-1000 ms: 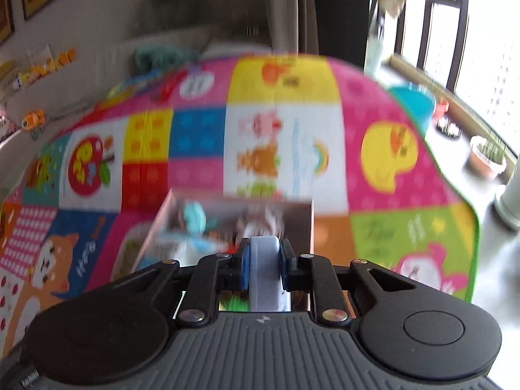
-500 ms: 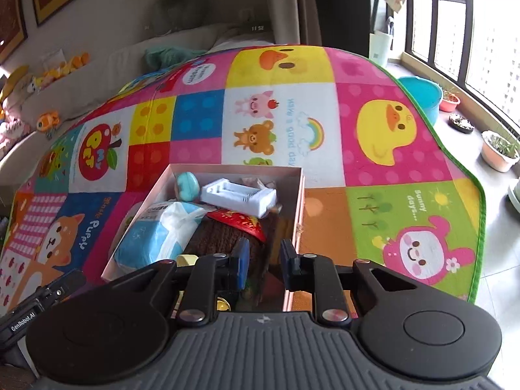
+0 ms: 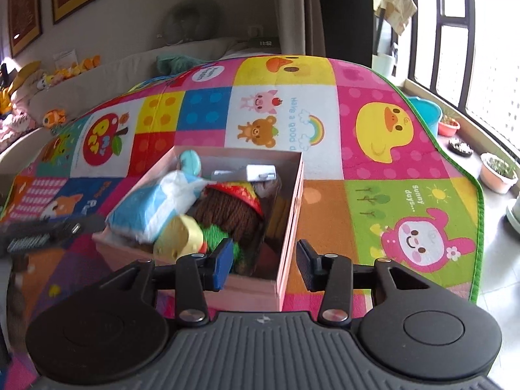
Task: Organize objects
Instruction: 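Drop the charger into the pink box with left gripper while right drops pig figurine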
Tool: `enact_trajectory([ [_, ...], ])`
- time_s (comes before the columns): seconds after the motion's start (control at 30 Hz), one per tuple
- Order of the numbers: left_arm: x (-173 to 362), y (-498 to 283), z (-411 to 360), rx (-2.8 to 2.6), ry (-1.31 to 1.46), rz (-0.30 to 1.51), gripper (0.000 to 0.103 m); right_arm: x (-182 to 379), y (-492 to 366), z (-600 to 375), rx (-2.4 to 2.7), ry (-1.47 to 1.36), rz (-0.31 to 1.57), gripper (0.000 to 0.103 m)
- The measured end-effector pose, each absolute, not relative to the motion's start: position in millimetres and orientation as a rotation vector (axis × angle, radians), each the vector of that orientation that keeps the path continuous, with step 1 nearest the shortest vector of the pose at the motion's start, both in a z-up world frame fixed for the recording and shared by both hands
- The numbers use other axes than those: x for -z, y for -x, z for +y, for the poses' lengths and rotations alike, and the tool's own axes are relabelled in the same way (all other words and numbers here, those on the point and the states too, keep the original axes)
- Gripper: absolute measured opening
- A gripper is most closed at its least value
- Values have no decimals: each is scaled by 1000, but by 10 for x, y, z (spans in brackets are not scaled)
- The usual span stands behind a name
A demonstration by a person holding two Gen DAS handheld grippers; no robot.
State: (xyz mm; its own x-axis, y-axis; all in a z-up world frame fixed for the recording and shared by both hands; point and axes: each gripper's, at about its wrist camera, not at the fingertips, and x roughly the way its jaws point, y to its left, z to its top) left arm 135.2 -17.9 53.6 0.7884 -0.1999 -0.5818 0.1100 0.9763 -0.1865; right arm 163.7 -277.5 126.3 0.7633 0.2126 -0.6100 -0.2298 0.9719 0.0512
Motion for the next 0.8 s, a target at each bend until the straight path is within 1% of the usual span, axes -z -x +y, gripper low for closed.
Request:
enact_trajectory([
  [0.07, -507, -1473, -250, 119, 94, 695, 52, -1170, -1548, -2786, -261, 54, 655, 45],
  [0.2, -492, -1612, -297, 66, 32, 760, 58, -935, -1471, -2764, -292, 91, 672, 45],
  [0.27, -491, -1628, -308, 51, 5, 770, 63, -846, -1477, -2723, -302, 99, 677, 45],
  [0.33, -502, -1617, -306, 48, -17, 771, 67, -792, -1477, -2638, -295, 123, 665, 48],
  [0.43, -513, -1574, -250, 37, -27, 773, 73, -754, -1482, -2533, -272, 175, 641, 48],
  [0.6, -530, -1398, -59, 30, -28, 765, 73, -791, -1424, -2416, -310, 155, 663, 48],
  [0.8, -532, -1123, 228, 19, -16, 751, 73, -791, -1148, -2139, -341, 183, 659, 48],
])
